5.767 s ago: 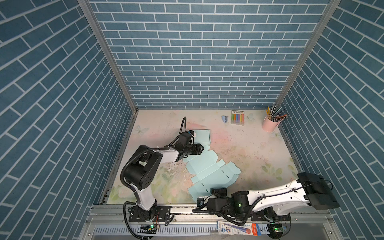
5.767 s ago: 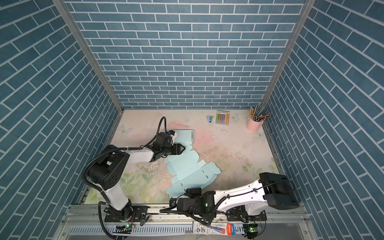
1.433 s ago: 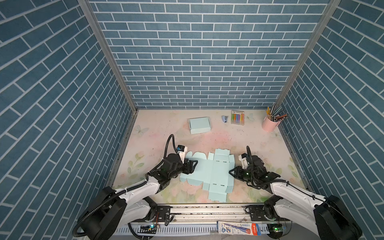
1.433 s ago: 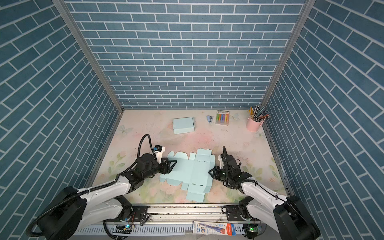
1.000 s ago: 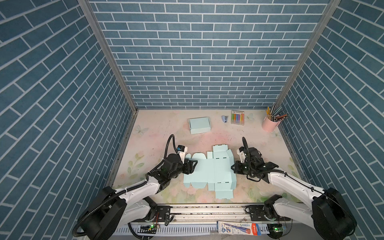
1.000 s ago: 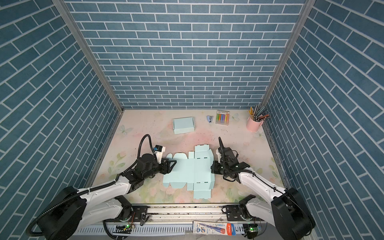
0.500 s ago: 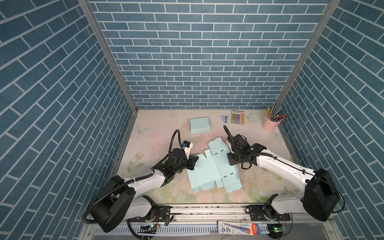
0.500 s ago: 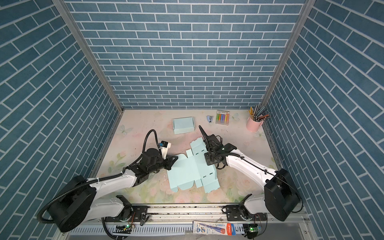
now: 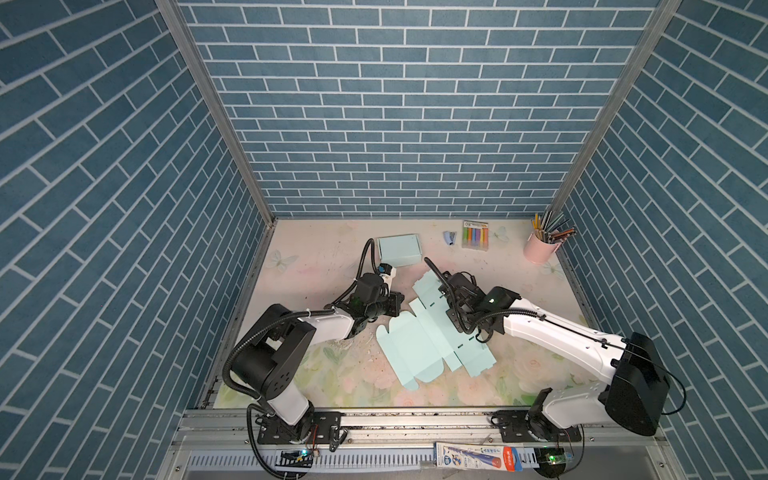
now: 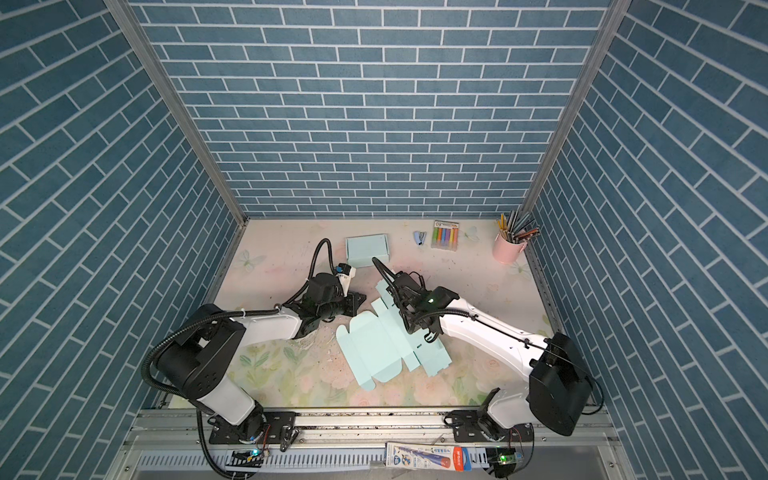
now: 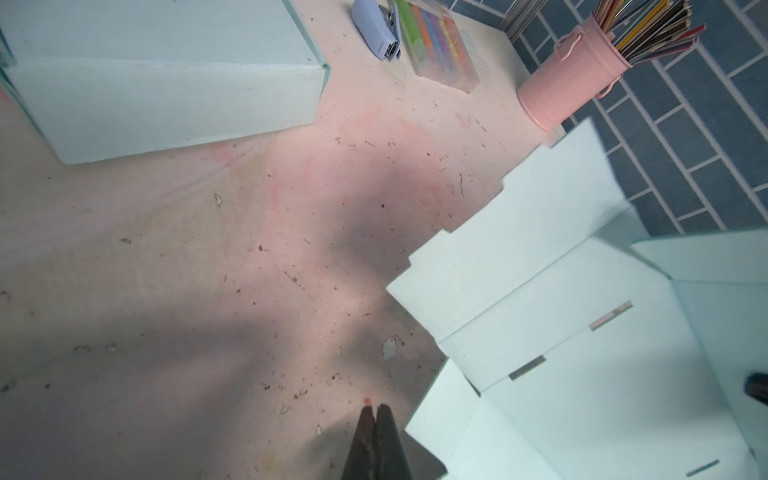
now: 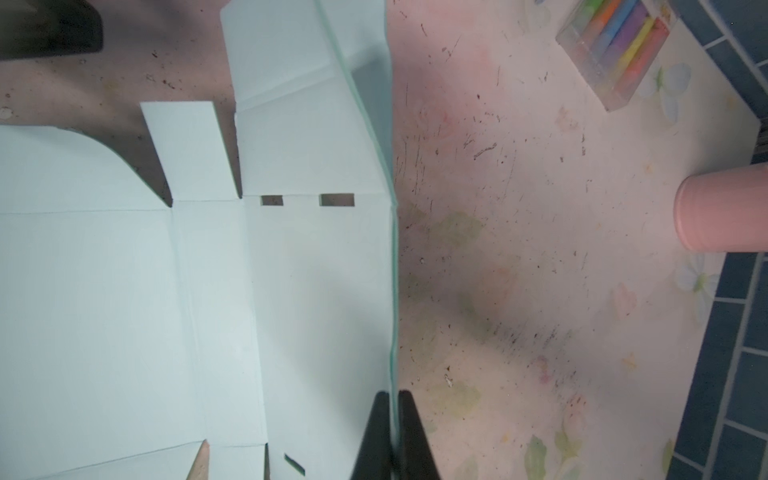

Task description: Fold the paper box

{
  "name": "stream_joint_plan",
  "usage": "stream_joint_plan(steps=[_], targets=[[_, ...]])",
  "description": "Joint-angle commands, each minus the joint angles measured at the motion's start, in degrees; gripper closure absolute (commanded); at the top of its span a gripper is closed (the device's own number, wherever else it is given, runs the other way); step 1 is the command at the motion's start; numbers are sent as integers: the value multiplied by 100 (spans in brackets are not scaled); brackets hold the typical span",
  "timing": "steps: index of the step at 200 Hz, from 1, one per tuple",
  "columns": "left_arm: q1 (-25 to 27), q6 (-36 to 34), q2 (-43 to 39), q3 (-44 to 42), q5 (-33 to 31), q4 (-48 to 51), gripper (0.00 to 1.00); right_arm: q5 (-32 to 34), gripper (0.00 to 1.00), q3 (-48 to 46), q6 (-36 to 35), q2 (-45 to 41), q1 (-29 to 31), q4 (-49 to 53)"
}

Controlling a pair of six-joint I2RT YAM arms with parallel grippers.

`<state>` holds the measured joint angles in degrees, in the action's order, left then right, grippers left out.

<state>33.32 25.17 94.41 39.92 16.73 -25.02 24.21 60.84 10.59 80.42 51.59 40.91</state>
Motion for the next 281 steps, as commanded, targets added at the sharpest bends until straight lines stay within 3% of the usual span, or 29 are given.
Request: stream_joint_plan(steps=[1, 42, 142, 185, 208, 234, 258, 281], targets=[[34, -157, 77, 48, -42, -3, 100, 564, 98, 191, -395, 154, 234, 99], [57, -148, 287, 136, 171, -135, 100, 1211, 98, 371, -531, 449, 714, 179], [663, 292, -380, -412, 165, -313, 100, 1112, 98, 348, -908, 278, 795, -345], [956, 646, -485, -712, 387, -788, 100, 1568, 99, -59, -1362, 125, 1164, -1009], [815, 505, -1143, -1094, 99, -721, 100, 2191, 99, -183, -1735, 193, 1462, -1110], [250, 401, -1949, -1418, 206, -449, 100, 2731, 100, -462, -2274, 214, 1741, -1433], [-132, 507, -2322, -1598, 449, -460, 100, 2916, 100, -674, -2707, 227, 1864, -1849], [-155, 471, -2371, -1422, 491, -426, 100, 3203, 100, -848, -3121, 337, 2001, -2244]])
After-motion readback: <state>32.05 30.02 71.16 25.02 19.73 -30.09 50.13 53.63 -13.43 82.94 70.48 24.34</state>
